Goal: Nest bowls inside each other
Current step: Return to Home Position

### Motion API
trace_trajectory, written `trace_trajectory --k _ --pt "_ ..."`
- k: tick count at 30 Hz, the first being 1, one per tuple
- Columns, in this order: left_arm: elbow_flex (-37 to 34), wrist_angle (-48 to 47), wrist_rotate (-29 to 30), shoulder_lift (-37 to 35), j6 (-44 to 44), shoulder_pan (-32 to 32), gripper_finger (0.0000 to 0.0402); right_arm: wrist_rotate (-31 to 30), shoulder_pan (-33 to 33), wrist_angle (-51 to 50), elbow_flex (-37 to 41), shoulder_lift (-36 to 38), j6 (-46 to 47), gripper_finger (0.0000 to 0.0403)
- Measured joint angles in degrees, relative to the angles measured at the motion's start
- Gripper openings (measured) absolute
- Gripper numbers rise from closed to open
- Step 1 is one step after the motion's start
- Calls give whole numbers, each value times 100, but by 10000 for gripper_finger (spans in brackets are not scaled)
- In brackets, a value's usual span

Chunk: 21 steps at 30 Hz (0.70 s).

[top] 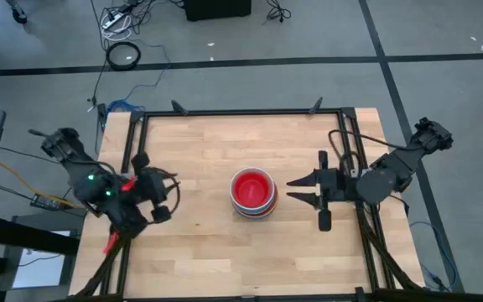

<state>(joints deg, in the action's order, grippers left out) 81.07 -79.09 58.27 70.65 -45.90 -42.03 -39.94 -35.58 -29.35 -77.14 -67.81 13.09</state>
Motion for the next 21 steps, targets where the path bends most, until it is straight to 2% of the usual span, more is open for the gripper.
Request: trace_trajectory --k 3,5,7,9,11,13,15,18,21 --pt "-99 24 -666 -138 -464 -13 108 -30 0 620 0 45 -151 99" --pt "-159 109 -905 -123 -676 -10 108 -76 12 960 0 47 -51 100" --pt "-193 282 -784 -77 -599 -5 108 -41 31 1222 0 44 -246 100" --pt "-212 535 -447 -37 -469 59 108 331 110 1430 0 47 -982 100" --pt "-220 1024 42 -19 293 175 108 926 315 1645 0 103 -1370 99" --pt "-222 1915 155 -44 1586 343 108 1750 687 1887 0 224 -1625 99" --pt "-224 2981 -187 -166 3059 505 108 2660 1128 1925 -2 391 -1757 99" --pt "-220 4334 -1170 -462 4802 781 108 3883 1881 1812 -2 546 -1900 100" --pt "-268 4746 -1724 -801 5423 1169 108 4337 2468 1431 0 732 -2136 100"
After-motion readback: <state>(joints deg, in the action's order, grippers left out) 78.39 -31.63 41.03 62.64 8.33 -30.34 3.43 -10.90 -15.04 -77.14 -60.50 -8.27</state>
